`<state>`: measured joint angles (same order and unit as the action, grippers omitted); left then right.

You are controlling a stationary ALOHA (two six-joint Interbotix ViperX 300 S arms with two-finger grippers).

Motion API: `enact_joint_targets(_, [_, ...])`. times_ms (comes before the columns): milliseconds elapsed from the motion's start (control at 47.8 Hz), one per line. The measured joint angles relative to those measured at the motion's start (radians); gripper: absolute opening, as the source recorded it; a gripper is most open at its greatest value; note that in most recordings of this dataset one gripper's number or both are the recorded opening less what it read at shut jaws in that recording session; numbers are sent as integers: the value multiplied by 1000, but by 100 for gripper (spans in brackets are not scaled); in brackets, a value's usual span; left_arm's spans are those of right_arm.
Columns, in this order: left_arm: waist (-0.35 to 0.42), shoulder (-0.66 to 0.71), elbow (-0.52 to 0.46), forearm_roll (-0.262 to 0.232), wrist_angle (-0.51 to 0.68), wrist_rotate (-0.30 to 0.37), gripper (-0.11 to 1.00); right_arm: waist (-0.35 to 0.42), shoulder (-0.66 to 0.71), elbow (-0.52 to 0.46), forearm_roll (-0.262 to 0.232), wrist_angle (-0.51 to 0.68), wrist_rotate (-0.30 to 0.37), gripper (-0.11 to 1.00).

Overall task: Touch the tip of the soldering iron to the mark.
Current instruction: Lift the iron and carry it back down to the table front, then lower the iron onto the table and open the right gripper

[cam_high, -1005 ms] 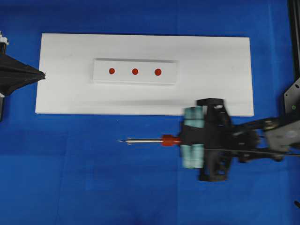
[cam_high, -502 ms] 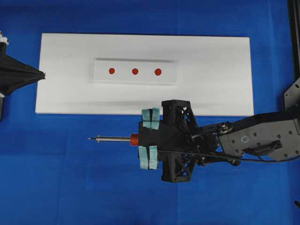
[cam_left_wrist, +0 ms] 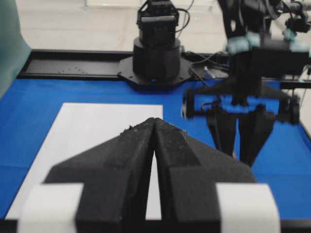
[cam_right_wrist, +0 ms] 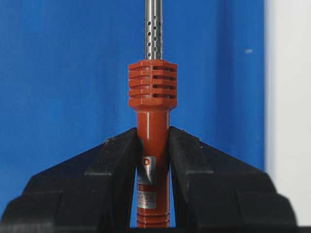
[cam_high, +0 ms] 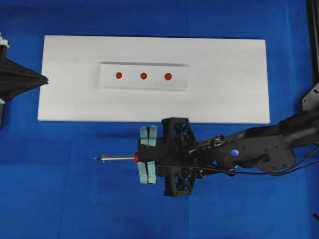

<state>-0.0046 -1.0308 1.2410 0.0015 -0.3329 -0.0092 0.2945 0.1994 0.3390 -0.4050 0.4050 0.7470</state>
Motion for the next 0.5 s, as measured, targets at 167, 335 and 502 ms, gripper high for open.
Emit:
enact_joint_targets(167, [0,0,0,-2,0,0,0,-8,67,18,0,-109,29,6])
enact_joint_targets(335, [0,0,0,-2,2,0,0,-15,127,23,0,-175,77,6])
enact_joint_targets(502, [0,0,-2,-2,2,0,0,-17,153,25,3,-216,86,6])
